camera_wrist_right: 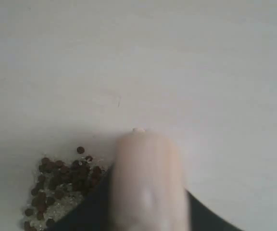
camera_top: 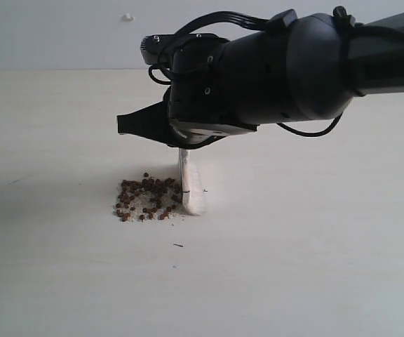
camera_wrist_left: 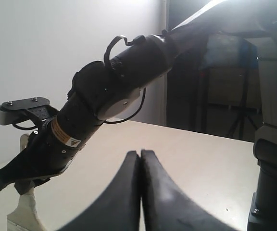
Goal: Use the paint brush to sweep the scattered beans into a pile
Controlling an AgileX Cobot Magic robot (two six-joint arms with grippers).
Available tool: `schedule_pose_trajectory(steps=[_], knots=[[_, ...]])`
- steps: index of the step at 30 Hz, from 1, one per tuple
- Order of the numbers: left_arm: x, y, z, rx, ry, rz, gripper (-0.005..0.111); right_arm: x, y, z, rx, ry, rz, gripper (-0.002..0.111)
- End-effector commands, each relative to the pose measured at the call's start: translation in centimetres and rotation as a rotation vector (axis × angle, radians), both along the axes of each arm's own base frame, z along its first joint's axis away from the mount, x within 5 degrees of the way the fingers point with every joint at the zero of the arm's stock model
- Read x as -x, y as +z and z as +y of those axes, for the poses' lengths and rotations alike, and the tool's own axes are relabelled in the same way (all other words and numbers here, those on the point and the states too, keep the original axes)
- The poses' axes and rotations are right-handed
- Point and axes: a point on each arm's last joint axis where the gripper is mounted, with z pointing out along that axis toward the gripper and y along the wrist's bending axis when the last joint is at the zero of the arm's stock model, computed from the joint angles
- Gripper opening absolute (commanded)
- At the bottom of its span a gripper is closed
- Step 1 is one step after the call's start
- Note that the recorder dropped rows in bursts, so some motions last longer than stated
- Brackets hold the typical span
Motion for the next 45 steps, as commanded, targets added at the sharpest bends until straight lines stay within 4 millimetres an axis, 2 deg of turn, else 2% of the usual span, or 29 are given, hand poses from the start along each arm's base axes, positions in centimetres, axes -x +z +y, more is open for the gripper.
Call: schedule_pose_trajectory(steps=[1,12,17,24,27,32,35,39,42,45], knots=[[0.0,0.0,0.0,0.005,-0.002,0.002,0.000,0.0,0.1,0.3,-0.029,0.019,-0.007,0.000],[0.0,0.0,0.0,0.005,-0.002,0.002,0.000,0.1,0.6,0.0,-0.024,0.007,-0.013,0.000],[0.0,0.0,0.0,0.005,-0.002,0.002,0.000,0.3,2.0,-0.9,0.032,-0.007,-0.038,0.000],[0.0,0.0,0.0,0.005,-0.002,0.002,0.000,0.6,4.3,-1.4,0.020,0.019,-0.093,0.000],[0.0,0.0,0.0,0.005,-0.002,0.002,0.000,0.8,5.8,-2.0,0.068,0.064,-0.131,0.000],[0.0,0.0,0.0,0.005,-0.002,0.002,0.000,1.6,8.8,-4.0,0.210,0.111,-0.191,0.000],[0.0,0.0,0.0,0.005,-0.002,0.002,0.000,2.0,11.1,-5.8,0.312,0.102,-0.253,0.000],[0.0,0.0,0.0,0.005,-0.002,0.002,0.000,2.5,13.8,-9.1,0.337,0.107,-0.338,0.000],[0.0,0.0,0.0,0.005,-0.002,0.002,0.000,2.7,14.6,-11.4,0.336,0.118,-0.368,0.000],[0.0,0.0,0.0,0.005,-0.002,0.002,0.000,2.9,14.6,-12.0,0.304,0.175,-0.409,0.000]])
